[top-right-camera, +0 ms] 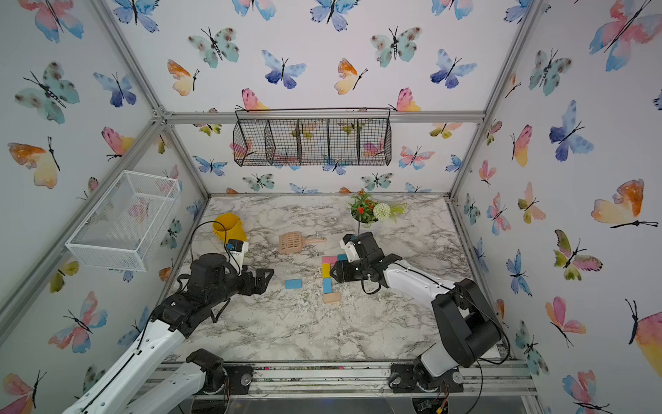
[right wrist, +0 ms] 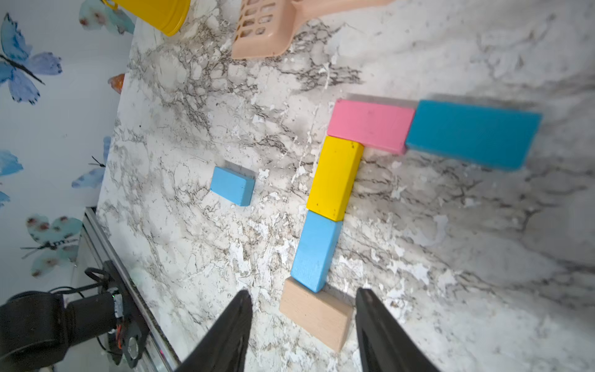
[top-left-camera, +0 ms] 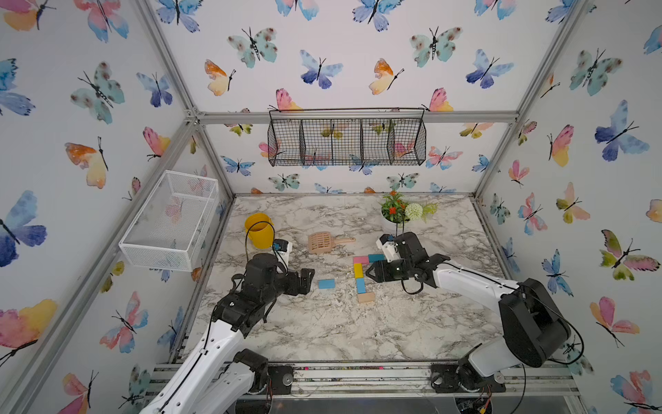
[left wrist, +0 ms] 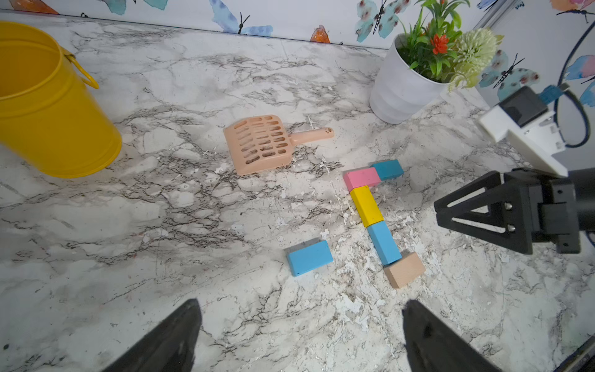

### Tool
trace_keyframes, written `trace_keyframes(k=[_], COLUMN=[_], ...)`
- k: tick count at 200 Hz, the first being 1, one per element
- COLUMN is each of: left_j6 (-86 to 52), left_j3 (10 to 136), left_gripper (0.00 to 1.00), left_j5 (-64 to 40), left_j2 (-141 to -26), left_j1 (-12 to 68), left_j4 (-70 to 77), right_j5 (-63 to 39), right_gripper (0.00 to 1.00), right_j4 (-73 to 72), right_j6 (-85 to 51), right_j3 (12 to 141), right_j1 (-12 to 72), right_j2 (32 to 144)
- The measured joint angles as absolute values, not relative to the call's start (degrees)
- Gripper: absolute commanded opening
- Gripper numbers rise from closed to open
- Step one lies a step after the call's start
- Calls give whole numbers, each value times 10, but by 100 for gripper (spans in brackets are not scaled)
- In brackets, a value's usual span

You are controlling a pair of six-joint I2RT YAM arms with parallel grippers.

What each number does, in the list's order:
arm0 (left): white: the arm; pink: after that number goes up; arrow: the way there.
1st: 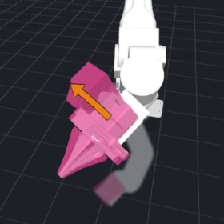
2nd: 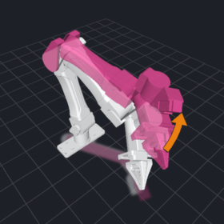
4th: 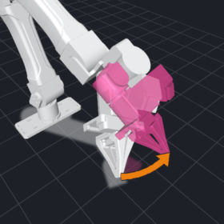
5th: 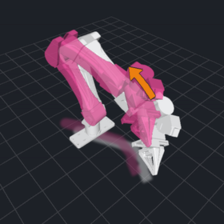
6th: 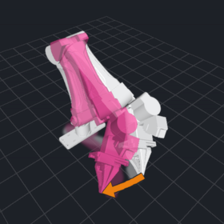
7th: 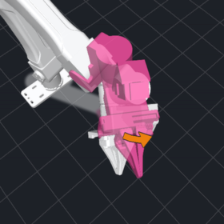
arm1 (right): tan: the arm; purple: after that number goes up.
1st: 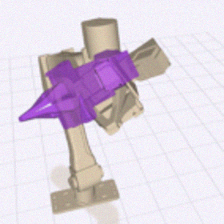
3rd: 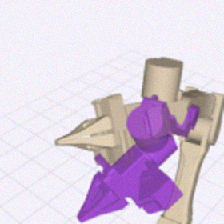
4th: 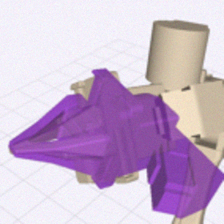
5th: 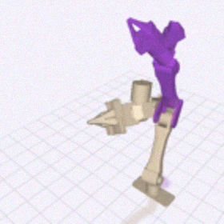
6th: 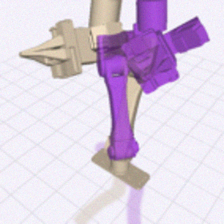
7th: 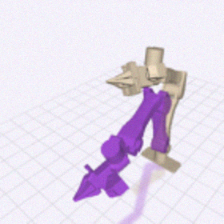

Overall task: Assemble the letter c with building blocks
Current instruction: Adjust the building block at the center of the board, then pick up the building block from the center of the board.

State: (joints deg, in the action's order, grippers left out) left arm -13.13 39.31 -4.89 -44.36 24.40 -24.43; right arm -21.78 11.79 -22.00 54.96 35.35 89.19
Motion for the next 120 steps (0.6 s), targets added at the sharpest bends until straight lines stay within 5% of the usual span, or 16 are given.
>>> trace_keyframes(k=[120], left_j6=[-138], left_j3=[393], left_gripper=[100], left_j5=[-22], left_j2=[-415], left_j1=[244], left_j4=[-245], right_j5=[-192], right_gripper=[62], right_j4=[219], right_j6=[130], right_j3=[786], right_j1=[476], right_j2=[1108])
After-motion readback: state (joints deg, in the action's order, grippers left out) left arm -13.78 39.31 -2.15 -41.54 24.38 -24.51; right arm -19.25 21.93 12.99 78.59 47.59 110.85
